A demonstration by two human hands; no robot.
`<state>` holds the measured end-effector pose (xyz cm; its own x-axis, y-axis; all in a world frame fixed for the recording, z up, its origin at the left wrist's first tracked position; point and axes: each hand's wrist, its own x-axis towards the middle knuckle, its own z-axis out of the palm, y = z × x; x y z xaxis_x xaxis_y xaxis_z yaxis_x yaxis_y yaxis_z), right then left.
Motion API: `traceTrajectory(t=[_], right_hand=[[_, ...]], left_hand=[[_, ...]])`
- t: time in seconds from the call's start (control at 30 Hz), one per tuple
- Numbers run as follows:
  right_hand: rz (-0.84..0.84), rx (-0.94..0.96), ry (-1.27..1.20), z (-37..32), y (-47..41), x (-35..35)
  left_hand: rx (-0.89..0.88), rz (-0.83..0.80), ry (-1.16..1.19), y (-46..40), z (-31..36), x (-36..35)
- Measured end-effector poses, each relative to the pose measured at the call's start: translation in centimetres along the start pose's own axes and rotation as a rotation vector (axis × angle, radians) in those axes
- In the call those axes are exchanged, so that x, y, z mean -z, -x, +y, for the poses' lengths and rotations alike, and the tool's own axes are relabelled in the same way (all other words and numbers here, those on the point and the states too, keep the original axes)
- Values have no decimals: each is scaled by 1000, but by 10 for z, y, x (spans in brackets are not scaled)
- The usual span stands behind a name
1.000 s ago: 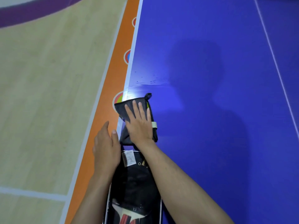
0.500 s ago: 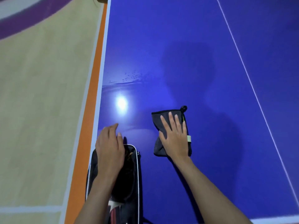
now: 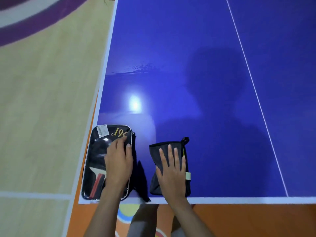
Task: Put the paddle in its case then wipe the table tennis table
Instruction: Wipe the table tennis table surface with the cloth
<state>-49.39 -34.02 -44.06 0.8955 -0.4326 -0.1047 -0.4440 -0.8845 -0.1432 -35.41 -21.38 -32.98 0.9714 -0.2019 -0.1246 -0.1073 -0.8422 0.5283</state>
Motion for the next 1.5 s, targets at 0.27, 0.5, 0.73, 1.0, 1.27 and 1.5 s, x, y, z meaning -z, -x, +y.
traceTrajectory(t=[0.27, 0.5, 0.73, 1.0, 1.27, 1.5], right_hand=[[-117, 11, -84, 3, 62, 11], [-215, -123, -386, -10, 47, 53], [-264, -227, -898, -86, 16, 93], [-395, -496, -1007, -135, -21, 85], [-360, -576, -864, -145, -44, 72], [-430, -576, -959, -145, -38, 51]], left_hand=[[26, -2, 30, 56, -15, 18], [95, -44, 49, 53, -60, 44], [256, -52, 214, 35, -107, 73], [321, -257, 310, 13, -131, 83], [497, -206, 466, -13, -151, 68], [533, -146, 492, -22, -157, 70]])
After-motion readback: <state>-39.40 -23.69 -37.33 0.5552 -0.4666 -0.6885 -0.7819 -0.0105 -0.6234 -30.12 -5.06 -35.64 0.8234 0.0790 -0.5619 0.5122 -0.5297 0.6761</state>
